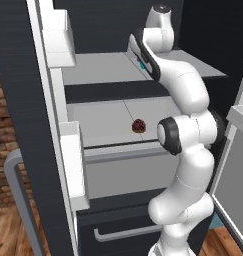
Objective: Take the cupcake and cake from the fridge and place them on the empty tray on the dining counter.
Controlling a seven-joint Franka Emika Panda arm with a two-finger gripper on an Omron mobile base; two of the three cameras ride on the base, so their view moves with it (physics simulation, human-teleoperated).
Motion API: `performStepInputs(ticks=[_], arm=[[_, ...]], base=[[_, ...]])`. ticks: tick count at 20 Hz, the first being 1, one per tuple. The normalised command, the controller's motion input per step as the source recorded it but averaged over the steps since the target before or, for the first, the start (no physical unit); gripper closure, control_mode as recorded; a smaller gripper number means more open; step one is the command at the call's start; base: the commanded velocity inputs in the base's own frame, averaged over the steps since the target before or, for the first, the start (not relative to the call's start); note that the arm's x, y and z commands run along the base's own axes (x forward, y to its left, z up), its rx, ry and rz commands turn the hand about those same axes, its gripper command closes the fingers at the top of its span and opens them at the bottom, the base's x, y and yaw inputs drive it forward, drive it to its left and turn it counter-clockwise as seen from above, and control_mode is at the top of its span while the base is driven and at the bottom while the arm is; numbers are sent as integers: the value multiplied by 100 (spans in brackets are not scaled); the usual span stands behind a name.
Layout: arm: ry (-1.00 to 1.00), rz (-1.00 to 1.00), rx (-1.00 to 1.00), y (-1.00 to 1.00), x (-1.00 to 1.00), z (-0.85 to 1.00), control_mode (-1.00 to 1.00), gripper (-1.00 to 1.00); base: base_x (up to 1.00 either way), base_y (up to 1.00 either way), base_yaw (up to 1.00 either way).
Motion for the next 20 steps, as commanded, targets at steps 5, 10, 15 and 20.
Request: performStepInputs(ticks=[5, 10, 15, 20], arm=[[-19, 4, 0, 2, -100, -18, -100, 100], [-39, 5, 0, 2, -100, 0, -100, 100], [-45, 6, -1, 7, -100, -9, -100, 100], [-37, 2, 0, 0, -100, 4, -100, 100]], base=[[0, 0, 0], [0, 0, 0], [0, 0, 0], [0, 0, 0]])
